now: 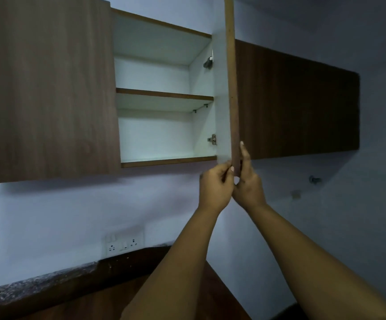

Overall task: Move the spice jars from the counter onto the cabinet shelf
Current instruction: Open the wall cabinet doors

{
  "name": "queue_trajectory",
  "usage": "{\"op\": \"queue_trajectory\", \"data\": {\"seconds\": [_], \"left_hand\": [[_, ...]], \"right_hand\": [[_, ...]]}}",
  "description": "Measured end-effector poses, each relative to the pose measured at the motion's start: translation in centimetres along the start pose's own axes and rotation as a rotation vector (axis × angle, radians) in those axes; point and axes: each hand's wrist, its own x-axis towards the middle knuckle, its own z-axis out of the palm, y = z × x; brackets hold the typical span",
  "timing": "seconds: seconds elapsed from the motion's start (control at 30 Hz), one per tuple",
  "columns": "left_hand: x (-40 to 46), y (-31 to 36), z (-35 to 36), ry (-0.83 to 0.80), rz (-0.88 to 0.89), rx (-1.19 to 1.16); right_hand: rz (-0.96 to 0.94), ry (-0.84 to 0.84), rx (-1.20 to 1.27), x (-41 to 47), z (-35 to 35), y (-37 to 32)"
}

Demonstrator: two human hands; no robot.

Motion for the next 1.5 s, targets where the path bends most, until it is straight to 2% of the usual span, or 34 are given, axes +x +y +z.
{"op": "queue_trajectory", "data": {"seconds": [0.23, 0.33, 0.47, 0.6, 0.7, 0.8, 1.0, 1.17, 1.27, 1.5], "left_hand": [[-0.8, 3.6, 6.9, -0.079, -0.086, 0.003], [-0.8, 4.5, 9.6, -0.201, -0.112, 0.034], [-0.6, 4.5, 12.9, -0.403, -0.115, 0.076], [-0.1, 4.6, 15.6, -0.421, -0.074, 0.207], [0.0, 3.9, 17.8, -0.532, -0.069, 0.263], [-0.2, 3.3, 19.4, -0.612, -0.089, 0.295], [-0.4, 2.7, 20.1, -0.496, -0.056, 0.243], [-0.4, 2.2, 19.1, -0.384, -0.02, 0.288], [-0.1, 1.2, 16.8, -0.278, 0.014, 0.39], [1.1, -1.9, 8.0, -0.016, 0.084, 0.608]], "right_hand": [[-0.104, -0.064, -0.041, 0.4, -7.3, 4.2], [-0.104, -0.098, -0.16, 1.0, -9.9, 6.5], [-0.051, -0.153, -0.311, 2.1, -13.3, 9.4], [0.04, -0.139, -0.422, 3.3, -15.7, 11.0], [0.064, -0.115, -0.424, 4.0, -17.1, 12.2], [0.076, -0.163, -0.423, 4.4, -18.0, 13.5], [0.067, -0.128, -0.409, 4.0, -17.5, 14.0], [0.091, 0.039, -0.736, 2.4, -15.5, 11.3], [0.036, 0.07, -0.684, 2.4, -13.6, 9.8], [-0.092, -0.026, -0.473, 2.8, -5.8, 5.6]]}}
